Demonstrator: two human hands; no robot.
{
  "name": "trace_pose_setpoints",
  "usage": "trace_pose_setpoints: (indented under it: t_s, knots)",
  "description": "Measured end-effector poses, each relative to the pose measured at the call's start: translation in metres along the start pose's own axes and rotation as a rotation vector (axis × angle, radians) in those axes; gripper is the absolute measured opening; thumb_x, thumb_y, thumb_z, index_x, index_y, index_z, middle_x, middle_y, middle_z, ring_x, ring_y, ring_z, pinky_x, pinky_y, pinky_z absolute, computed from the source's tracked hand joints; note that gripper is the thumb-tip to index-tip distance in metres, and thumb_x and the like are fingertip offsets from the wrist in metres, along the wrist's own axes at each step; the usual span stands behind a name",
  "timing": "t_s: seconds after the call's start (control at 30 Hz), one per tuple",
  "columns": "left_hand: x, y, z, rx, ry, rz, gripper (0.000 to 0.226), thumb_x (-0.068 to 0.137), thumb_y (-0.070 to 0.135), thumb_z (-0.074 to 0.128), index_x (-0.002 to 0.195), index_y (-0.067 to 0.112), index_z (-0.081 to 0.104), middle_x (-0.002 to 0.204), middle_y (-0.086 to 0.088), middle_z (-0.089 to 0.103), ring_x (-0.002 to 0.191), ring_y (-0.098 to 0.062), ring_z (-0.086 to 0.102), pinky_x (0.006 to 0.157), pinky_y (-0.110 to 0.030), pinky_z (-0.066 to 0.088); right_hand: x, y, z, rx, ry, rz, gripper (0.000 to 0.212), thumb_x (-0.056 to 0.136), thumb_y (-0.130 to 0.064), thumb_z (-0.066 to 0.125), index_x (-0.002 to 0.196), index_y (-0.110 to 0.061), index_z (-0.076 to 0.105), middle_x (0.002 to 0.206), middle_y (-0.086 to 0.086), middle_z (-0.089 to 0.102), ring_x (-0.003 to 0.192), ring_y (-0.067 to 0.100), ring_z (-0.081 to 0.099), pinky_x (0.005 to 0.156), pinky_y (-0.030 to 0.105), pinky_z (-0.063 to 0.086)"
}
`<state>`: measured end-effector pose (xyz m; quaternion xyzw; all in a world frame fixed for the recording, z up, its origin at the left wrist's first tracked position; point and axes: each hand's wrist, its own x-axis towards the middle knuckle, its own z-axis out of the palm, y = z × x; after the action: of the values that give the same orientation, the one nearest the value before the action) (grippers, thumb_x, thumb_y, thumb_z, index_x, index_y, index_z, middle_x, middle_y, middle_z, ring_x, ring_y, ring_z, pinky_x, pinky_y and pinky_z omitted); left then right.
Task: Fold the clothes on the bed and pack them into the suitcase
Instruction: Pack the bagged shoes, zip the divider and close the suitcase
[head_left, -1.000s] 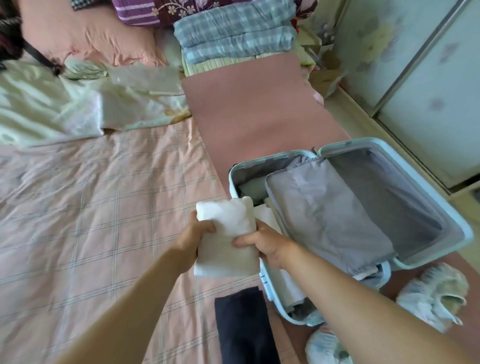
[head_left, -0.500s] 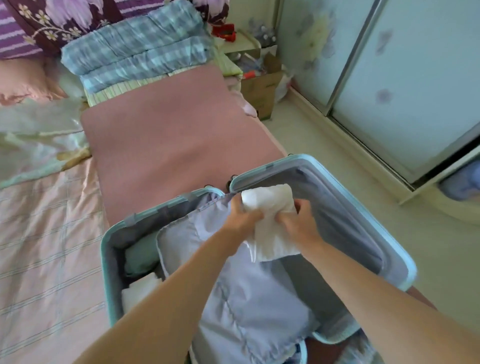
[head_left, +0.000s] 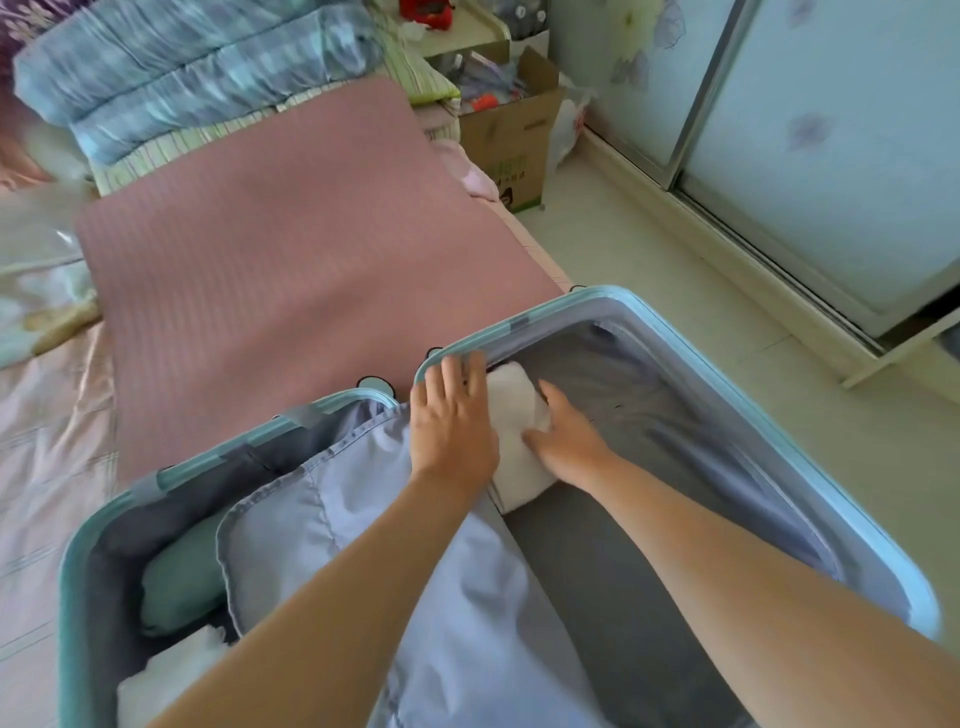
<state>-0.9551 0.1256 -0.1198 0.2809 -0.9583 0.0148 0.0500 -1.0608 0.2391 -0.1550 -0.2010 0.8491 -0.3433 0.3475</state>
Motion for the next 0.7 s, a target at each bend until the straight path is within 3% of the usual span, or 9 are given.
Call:
trace_pose_setpoints:
  t_s: [0.07, 0.13, 0.23, 0.33, 0.43, 0.5, 0.6, 0.7]
  knots:
    - [0.001, 0.000, 0.008, 0.002, -0.015, 0.239, 0.060, 0.079, 0.023, 0.063, 0.136, 0.018, 0.045, 0.125, -0.008, 0.047, 0.111, -0.030, 0.047, 0.095, -0.039, 0.038, 0.003, 0.002, 0.012, 0.014, 0.027, -0.011, 0.068, 0.082, -0.023, 0.050, 0.147, -0.038, 0.038, 0.140, -0.001, 0.050, 0.133, 0.026, 0.040, 0.110, 0.047, 0.038]
    - [0.004, 0.000, 0.009, 0.036, -0.174, 0.316, 0.040, 0.092, 0.031, 0.048, 0.131, 0.022, 0.050, 0.129, -0.005, 0.048, 0.119, -0.028, 0.045, 0.101, -0.039, 0.033, 0.006, 0.006, 0.020, 0.058, -0.045, -0.037, 0.068, 0.076, -0.026, 0.046, 0.142, -0.041, 0.045, 0.136, 0.000, 0.053, 0.128, 0.023, 0.047, 0.110, 0.049, 0.040]
    - [0.008, -0.004, 0.011, 0.075, -0.308, 0.258, 0.044, 0.093, 0.041, 0.043, 0.133, 0.024, 0.050, 0.136, -0.004, 0.047, 0.126, -0.026, 0.043, 0.104, -0.041, 0.034, 0.003, 0.004, 0.025, -0.082, -0.111, -0.075, 0.078, 0.077, -0.038, 0.045, 0.153, -0.039, 0.031, 0.150, 0.003, 0.045, 0.137, 0.026, 0.042, 0.113, 0.049, 0.038]
    - [0.008, -0.008, 0.008, 0.068, -0.372, 0.274, 0.052, 0.093, 0.044, 0.043, 0.140, 0.023, 0.043, 0.144, -0.005, 0.044, 0.133, -0.027, 0.040, 0.111, -0.040, 0.029, -0.011, -0.004, 0.026, -0.388, -0.009, -0.150, 0.072, 0.095, -0.033, 0.047, 0.160, -0.027, 0.015, 0.163, 0.003, 0.020, 0.145, 0.030, 0.027, 0.116, 0.049, 0.029]
    - [-0.008, -0.017, -0.008, -0.038, -0.305, 0.253, 0.054, 0.092, 0.041, 0.049, 0.143, 0.025, 0.042, 0.143, 0.000, 0.049, 0.133, -0.024, 0.042, 0.113, -0.036, 0.024, -0.026, -0.010, 0.021, -0.526, -0.063, -0.184, 0.070, 0.102, -0.038, 0.040, 0.161, -0.024, 0.005, 0.168, -0.003, 0.008, 0.149, 0.027, 0.021, 0.119, 0.049, 0.023]
    - [-0.032, -0.030, -0.022, -0.213, -0.197, 0.203, 0.051, 0.091, 0.034, 0.053, 0.141, 0.025, 0.047, 0.139, 0.003, 0.052, 0.132, -0.022, 0.044, 0.112, -0.033, 0.024, -0.043, -0.018, 0.016, -0.567, -0.044, -0.194, 0.069, 0.103, -0.041, 0.039, 0.161, -0.021, 0.007, 0.168, 0.000, 0.010, 0.149, 0.028, 0.022, 0.118, 0.048, 0.024]
    - [-0.078, -0.058, -0.049, -0.424, 0.004, 0.089, 0.041, 0.087, 0.023, 0.058, 0.129, 0.023, 0.058, 0.124, 0.003, 0.060, 0.120, -0.023, 0.050, 0.103, -0.035, 0.033, -0.087, -0.038, 0.023, -0.422, 0.159, -0.321, 0.058, 0.101, -0.034, 0.046, 0.155, -0.016, 0.033, 0.155, 0.006, 0.039, 0.137, 0.031, 0.041, 0.112, 0.046, 0.035]
    - [-0.138, -0.095, -0.075, -0.476, 0.070, -0.009, 0.029, 0.089, 0.022, 0.059, 0.118, 0.021, 0.059, 0.105, 0.004, 0.061, 0.105, -0.022, 0.054, 0.092, -0.035, 0.042, -0.147, -0.060, 0.058, -0.244, 0.197, -0.433, 0.044, 0.096, -0.030, 0.053, 0.137, -0.016, 0.057, 0.131, 0.006, 0.056, 0.120, 0.028, 0.054, 0.102, 0.042, 0.044]
